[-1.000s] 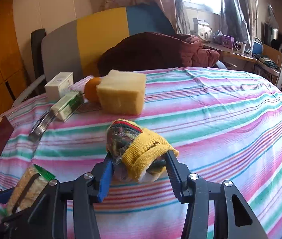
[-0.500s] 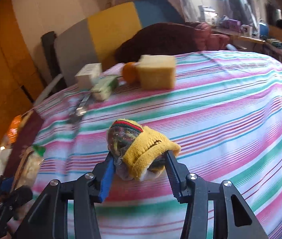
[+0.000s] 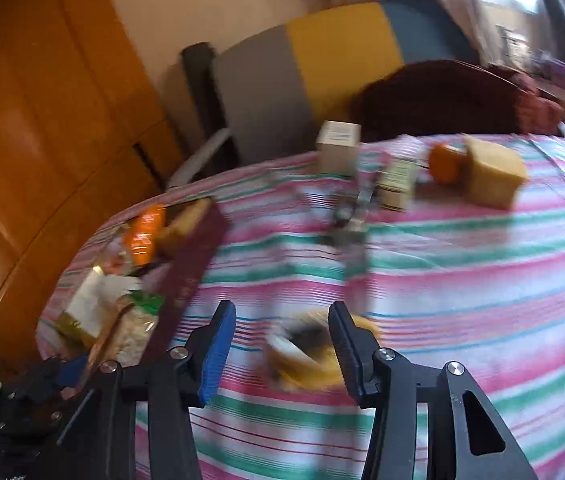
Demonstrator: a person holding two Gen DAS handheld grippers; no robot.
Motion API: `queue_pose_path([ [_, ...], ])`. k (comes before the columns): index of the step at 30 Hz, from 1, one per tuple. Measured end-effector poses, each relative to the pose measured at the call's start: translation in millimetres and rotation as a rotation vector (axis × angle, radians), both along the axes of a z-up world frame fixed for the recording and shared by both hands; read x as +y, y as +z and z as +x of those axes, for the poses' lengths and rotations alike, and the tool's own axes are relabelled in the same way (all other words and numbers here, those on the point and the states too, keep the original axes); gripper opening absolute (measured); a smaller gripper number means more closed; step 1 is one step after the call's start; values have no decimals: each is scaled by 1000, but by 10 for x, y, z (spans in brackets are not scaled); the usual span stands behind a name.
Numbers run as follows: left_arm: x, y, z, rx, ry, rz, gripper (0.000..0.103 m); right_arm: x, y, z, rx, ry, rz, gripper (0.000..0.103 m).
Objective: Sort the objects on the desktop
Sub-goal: 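Carry the cracker packet and knit cap over the gold tray with both tools, then open both tools to release the crackers and cap into the tray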
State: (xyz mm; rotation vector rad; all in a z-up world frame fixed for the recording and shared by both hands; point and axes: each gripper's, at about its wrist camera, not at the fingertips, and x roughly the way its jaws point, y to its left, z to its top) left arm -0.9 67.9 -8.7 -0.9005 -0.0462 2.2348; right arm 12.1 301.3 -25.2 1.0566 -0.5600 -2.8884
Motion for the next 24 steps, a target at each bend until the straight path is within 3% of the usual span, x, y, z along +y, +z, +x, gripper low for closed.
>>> queue_pose_path([
  [7,-588,111,-251,21,165,23,48,-479,201,-280,38,123,44,40],
  [10,-806,87,-354,2,221,31,48,-437,214,-301,32,75,38,46],
  [12,-896,67,-384,-10,244,41,48,-332,162,-282,0,43,12,63],
  [18,-911,-7,-392,-20,250,47,48,-29,-208,-18,-167,-32,61,70],
  [22,-840,-44,-388,-36,236,38,48,39,-463,-10,-227,-40,99,68],
  [24,-836,-34,-370,-32,232,30,48,35,-506,-32,-222,-26,139,52],
])
